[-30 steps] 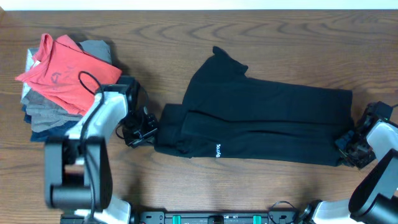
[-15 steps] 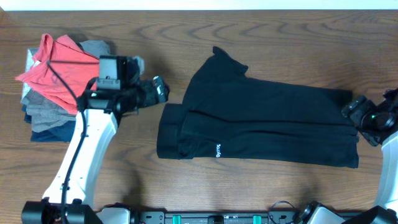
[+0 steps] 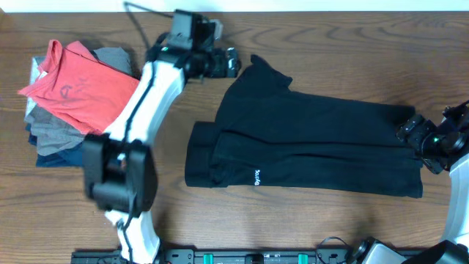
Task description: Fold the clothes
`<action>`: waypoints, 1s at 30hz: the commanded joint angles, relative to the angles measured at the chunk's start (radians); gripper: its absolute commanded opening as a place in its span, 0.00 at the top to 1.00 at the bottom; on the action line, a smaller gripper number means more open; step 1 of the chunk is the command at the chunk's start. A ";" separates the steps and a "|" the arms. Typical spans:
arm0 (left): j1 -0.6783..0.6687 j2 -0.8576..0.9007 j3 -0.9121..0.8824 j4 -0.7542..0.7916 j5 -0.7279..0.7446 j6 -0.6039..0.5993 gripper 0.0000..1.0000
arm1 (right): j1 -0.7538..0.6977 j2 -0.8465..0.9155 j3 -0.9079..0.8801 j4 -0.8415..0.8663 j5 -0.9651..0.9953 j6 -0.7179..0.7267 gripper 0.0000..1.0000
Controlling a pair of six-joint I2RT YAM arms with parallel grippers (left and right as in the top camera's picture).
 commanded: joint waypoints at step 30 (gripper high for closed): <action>-0.119 0.403 0.101 0.584 0.076 -0.122 0.94 | 0.013 0.015 -0.010 0.032 0.034 -0.022 0.19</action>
